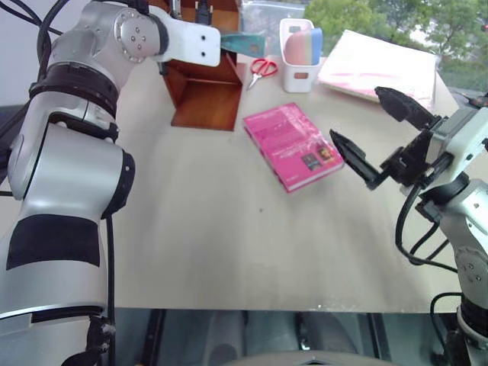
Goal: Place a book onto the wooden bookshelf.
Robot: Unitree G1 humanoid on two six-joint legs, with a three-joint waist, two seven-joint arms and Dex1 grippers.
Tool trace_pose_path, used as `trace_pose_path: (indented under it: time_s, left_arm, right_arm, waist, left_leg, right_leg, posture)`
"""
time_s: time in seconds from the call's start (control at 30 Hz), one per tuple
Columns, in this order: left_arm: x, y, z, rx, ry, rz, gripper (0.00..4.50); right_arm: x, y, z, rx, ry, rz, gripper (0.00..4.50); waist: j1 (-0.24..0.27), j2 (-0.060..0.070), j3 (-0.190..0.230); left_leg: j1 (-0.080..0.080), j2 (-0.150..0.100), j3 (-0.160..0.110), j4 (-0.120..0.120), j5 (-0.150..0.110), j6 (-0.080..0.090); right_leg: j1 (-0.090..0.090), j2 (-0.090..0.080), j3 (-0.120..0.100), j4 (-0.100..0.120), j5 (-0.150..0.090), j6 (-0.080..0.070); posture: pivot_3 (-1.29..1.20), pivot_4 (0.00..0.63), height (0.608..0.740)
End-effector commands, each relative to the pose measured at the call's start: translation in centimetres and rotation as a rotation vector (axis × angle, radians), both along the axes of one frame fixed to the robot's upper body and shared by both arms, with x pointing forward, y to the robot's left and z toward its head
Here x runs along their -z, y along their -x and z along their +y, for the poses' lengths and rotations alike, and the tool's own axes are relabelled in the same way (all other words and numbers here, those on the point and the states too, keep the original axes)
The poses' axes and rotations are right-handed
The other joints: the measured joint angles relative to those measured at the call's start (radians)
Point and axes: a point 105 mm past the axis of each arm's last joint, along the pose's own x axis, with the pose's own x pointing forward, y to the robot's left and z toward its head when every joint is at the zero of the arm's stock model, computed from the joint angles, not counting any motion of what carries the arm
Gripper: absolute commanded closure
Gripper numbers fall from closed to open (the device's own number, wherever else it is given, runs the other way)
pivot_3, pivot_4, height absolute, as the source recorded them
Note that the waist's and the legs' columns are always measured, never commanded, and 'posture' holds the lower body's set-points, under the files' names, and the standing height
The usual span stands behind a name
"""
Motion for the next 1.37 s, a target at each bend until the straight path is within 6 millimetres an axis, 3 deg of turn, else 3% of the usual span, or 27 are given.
trace_pose_path:
  time_s: [0.03,0.1,0.13,0.2,0.33,0.4,0.57,0.63,0.7,0.83,0.93,1.03,1.1,1.2,1.37]
  left_arm:
    - [-1.5,0.3,1.3,-0.043,0.043,-0.030,4.44]
    - [-1.1,0.4,1.3,-0.040,0.036,-0.007,4.44]
    - [-1.2,0.4,1.3,-0.042,0.038,-0.007,3.65]
    - [-1.5,0.4,1.4,-0.045,0.049,-0.025,3.02]
    - [-2.8,0.9,1.5,-0.011,0.076,-0.076,0.96]
    - [-3.2,1.5,1.3,0.055,0.091,-0.089,0.16]
    - [-4.0,4.1,-0.9,0.346,0.201,-0.087,0.16]
    - [-2.6,6.4,-4.1,0.615,0.447,0.086,0.16]
    - [-1.1,8.9,-6.1,0.818,0.579,0.203,0.16]
    - [4.5,11.4,-8.2,0.865,0.833,0.417,0.16]
    - [9.2,12.5,-8.9,0.796,1.169,0.634,0.16]
    - [14.6,13.4,-7.0,0.611,1.303,0.773,0.05]
    - [17.5,14.2,-4.6,0.469,1.359,0.786,0.05]
    - [19.4,15.1,-1.6,0.330,1.393,0.741,0.05]
    - [21.1,17.0,0.0,0.277,1.342,0.780,0.05]
  right_arm:
    - [-1.4,0.9,0.2,-0.003,-0.021,-0.055,0.00]
    - [-1.4,0.9,0.2,-0.002,-0.021,-0.055,0.00]
    - [-1.5,0.9,0.2,-0.003,-0.020,-0.054,0.00]
    - [-1.5,0.9,0.2,-0.007,-0.016,-0.054,0.00]
    - [-1.3,0.7,0.3,-0.015,-0.014,-0.047,0.00]
    - [-1.1,0.6,0.2,-0.015,-0.009,-0.040,0.00]
    - [-0.9,0.4,-0.1,-0.017,0.004,-0.032,0.00]
    - [-0.5,0.0,-0.6,0.015,0.026,-0.022,0.00]
    - [-0.1,-0.2,-0.9,0.013,0.032,-0.011,0.00]
    - [1.8,-0.7,-1.5,0.013,0.072,0.064,0.00]
    - [5.1,-1.1,-3.2,0.067,0.194,0.180,0.00]
    - [7.2,-0.6,-5.5,0.115,0.251,0.272,0.00]
    - [8.8,0.6,-7.5,0.127,0.293,0.373,0.00]
    - [10.8,2.3,-10.2,0.166,0.371,0.474,0.00]
    - [11.6,3.0,-12.6,0.224,0.406,0.505,0.00]
  waist:
    - [0.000,0.000,0.000]
    - [-0.001,0.000,0.000]
    - [-0.001,0.000,0.000]
    - [-0.001,0.000,0.000]
    - [0.001,0.000,0.000]
    - [0.002,0.000,0.000]
    - [0.006,0.000,0.000]
    - [0.008,0.002,-0.001]
    - [0.010,0.004,-0.002]
    - [-0.004,0.004,-0.002]
    - [-0.005,0.004,-0.003]
    - [-0.005,0.004,-0.003]
    - [-0.005,0.004,-0.002]
    - [-0.004,0.003,-0.002]
    - [-0.002,0.003,-0.003]
  left_leg:
    - [0.000,0.000,0.000,0.000,0.000,0.000]
    - [0.000,0.000,0.000,0.000,0.000,0.000]
    - [0.000,0.000,0.000,0.000,0.000,0.000]
    - [0.000,0.000,0.000,0.000,0.000,0.000]
    - [-0.001,0.000,0.000,0.000,0.000,0.000]
    - [-0.001,0.000,0.001,0.000,0.000,0.000]
    - [-0.001,0.001,0.002,0.000,0.000,0.000]
    - [-0.001,0.001,0.002,0.000,0.000,0.000]
    - [0.001,0.002,0.003,0.001,0.000,0.000]
    - [0.002,0.004,0.000,0.006,0.000,0.000]
    - [0.003,0.004,-0.002,0.009,0.000,0.000]
    - [0.007,0.004,-0.002,0.010,0.000,0.001]
    - [0.011,0.003,-0.001,0.011,-0.003,0.004]
    - [0.019,0.003,0.000,0.008,-0.003,0.005]
    - [0.021,0.003,-0.001,0.011,-0.003,0.004]
  right_leg:
    - [0.000,0.000,0.000,0.000,0.000,0.000]
    - [0.000,0.000,0.000,0.000,0.000,0.000]
    - [0.000,0.000,0.000,0.000,0.000,0.000]
    - [0.000,0.000,0.000,0.000,0.000,0.000]
    - [-0.001,0.000,0.000,-0.001,0.000,0.000]
    - [-0.001,0.000,0.000,-0.002,0.000,0.000]
    - [-0.001,0.000,0.000,-0.002,0.000,0.000]
    - [0.000,-0.001,0.000,-0.002,0.000,0.000]
    - [0.002,-0.001,0.000,-0.001,0.000,0.000]
    - [0.005,0.000,-0.001,0.002,0.000,-0.001]
    - [0.005,0.001,-0.002,0.005,0.000,0.000]
    - [0.010,0.002,-0.002,0.007,0.000,0.000]
    - [0.012,0.002,0.000,0.010,0.000,-0.001]
    - [0.019,0.001,0.000,0.008,-0.001,-0.002]
    - [0.020,0.000,-0.001,0.011,-0.001,-0.002]
  posture:
    - [0.00,0.150,0.740]
    - [0.00,0.150,0.740]
    - [0.00,0.150,0.740]
    - [0.00,0.150,0.740]
    - [0.00,0.150,0.740]
    - [0.00,0.150,0.740]
    - [0.00,0.150,0.740]
    - [0.00,0.150,0.740]
    - [0.00,0.150,0.740]
    - [0.00,0.150,0.740]
    - [0.00,0.150,0.740]
    - [0.00,0.150,0.740]
    - [0.00,0.150,0.740]
    - [0.00,0.150,0.740]
    - [0.00,0.150,0.740]
